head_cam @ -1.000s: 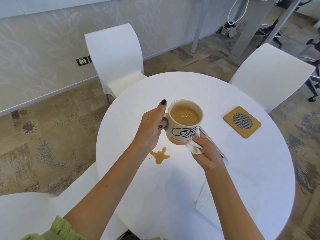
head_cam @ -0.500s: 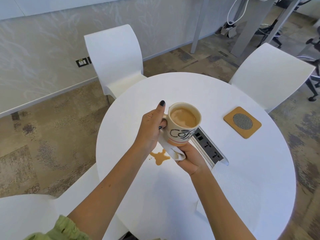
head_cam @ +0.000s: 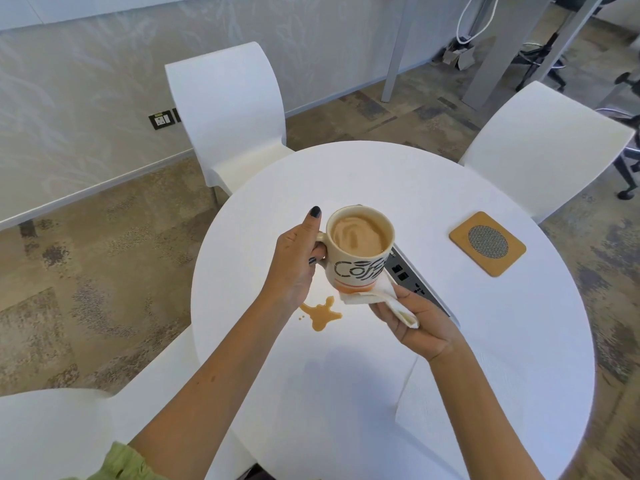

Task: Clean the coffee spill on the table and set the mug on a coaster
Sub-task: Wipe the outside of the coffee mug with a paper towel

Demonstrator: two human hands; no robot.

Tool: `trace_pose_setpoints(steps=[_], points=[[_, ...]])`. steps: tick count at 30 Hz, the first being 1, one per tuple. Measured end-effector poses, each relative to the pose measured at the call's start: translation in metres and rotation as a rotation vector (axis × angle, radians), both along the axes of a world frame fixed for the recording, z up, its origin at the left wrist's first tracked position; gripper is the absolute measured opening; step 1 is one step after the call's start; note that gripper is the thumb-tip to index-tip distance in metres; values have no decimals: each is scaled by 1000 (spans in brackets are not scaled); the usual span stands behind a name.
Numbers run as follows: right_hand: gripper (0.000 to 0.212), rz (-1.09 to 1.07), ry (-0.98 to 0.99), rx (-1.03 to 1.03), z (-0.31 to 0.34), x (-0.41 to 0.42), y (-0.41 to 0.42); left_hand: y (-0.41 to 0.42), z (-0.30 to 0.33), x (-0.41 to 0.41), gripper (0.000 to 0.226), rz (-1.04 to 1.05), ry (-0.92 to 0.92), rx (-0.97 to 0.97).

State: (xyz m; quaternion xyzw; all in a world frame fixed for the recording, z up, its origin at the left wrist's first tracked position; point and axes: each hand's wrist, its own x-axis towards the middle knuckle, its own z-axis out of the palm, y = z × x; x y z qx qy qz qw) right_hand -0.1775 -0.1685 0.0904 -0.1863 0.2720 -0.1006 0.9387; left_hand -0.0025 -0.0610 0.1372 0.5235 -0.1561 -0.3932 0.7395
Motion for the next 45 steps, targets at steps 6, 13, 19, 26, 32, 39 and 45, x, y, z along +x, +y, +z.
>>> trace_pose_setpoints(steps=[6, 13, 19, 26, 32, 39, 45], points=[[49, 6, 72, -271, 7, 4, -30, -1, -1, 8, 46, 5, 6, 13], [37, 45, 231, -507, 10, 23, -68, -6, -27, 29, 44, 56, 39, 33], [17, -312, 434, -177, -9, 61, -72, -22, -48, 53, 47, 130, 97, 7], [27, -251, 416, -91, -29, 114, -63, -50, -78, 75, 52, 198, 187, 65], [31, -188, 395, -107, -49, 135, -71, -70, -106, 89, 60, 238, 233, 109], [33, -204, 404, -81, -71, 150, -79, -91, -137, 105, 53, 279, 303, 152], [34, -216, 391, -99, -82, 162, -88, -108, -151, 117, 49, 297, 304, 187]])
